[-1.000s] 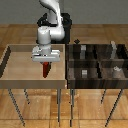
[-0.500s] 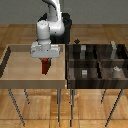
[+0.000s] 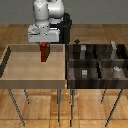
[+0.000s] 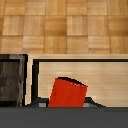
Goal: Place the box of cereal into the appropriate compartment.
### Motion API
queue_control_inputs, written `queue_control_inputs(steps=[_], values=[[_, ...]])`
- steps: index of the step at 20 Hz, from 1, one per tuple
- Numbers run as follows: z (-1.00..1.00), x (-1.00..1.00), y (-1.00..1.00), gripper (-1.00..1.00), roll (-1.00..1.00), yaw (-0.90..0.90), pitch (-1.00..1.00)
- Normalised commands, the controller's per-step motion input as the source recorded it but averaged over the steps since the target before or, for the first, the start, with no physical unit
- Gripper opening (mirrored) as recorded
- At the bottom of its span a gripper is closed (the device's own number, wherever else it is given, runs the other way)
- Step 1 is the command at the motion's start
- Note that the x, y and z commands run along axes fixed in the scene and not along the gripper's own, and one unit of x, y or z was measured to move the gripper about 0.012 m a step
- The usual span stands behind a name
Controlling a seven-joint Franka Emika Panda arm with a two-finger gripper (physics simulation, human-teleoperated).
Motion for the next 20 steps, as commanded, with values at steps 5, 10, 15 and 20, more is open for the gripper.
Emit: queue_control_inputs(steps=[5, 10, 15, 20], values=[[0.8, 0.0, 0.2, -1.0, 0.0, 0.0, 0.0], [0.0, 0.0, 0.8, -1.0, 0.0, 0.0, 0.0], [0.0, 0.0, 1.0, -1.0, 0.0, 0.0, 0.0], [0.0, 0.0, 1.0, -1.0, 0.0, 0.0, 0.0]])
